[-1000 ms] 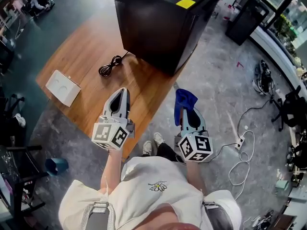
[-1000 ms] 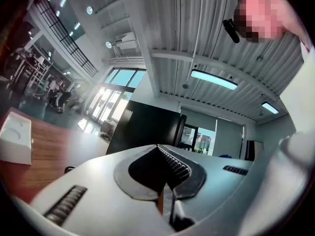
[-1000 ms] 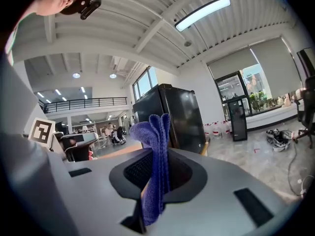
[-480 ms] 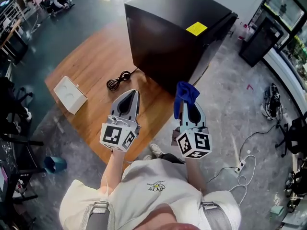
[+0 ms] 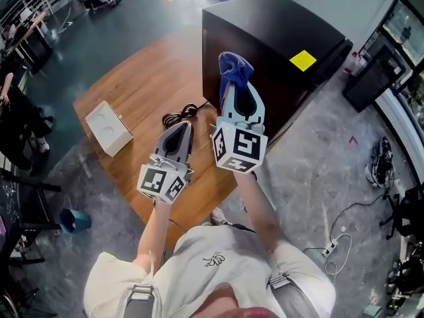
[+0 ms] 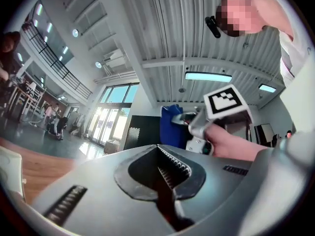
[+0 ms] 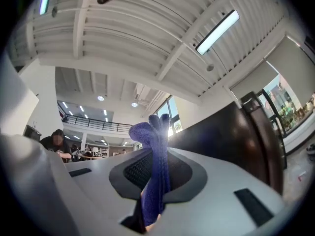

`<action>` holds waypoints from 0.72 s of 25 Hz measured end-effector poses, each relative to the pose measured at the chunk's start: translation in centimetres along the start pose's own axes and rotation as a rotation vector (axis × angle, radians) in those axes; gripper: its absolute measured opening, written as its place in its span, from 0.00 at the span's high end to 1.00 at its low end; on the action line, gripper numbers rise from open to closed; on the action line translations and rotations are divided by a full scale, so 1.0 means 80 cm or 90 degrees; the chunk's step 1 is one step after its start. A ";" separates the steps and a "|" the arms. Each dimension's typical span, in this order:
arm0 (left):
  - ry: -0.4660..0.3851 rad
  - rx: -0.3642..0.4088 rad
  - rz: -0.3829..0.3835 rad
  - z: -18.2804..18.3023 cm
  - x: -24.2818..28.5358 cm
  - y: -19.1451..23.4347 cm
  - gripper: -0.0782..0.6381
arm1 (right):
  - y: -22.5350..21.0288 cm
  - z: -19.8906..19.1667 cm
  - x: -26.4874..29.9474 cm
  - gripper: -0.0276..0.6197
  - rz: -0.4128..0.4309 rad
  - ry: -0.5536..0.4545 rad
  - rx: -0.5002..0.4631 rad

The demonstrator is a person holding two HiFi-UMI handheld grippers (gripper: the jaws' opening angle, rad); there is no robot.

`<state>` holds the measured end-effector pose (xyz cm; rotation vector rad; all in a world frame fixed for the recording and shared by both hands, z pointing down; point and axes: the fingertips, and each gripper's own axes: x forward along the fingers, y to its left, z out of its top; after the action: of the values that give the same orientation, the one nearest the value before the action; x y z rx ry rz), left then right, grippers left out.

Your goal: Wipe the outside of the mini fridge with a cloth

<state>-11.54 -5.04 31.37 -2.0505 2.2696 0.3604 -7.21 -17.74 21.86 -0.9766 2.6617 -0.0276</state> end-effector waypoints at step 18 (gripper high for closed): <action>0.073 -0.046 0.118 -0.048 -0.053 0.141 0.88 | 0.078 -0.041 0.265 0.86 -0.159 -0.010 -0.197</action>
<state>-21.79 -0.74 37.41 -1.9444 2.5614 0.3486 -27.41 -26.65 18.34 -1.3927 2.5603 0.3451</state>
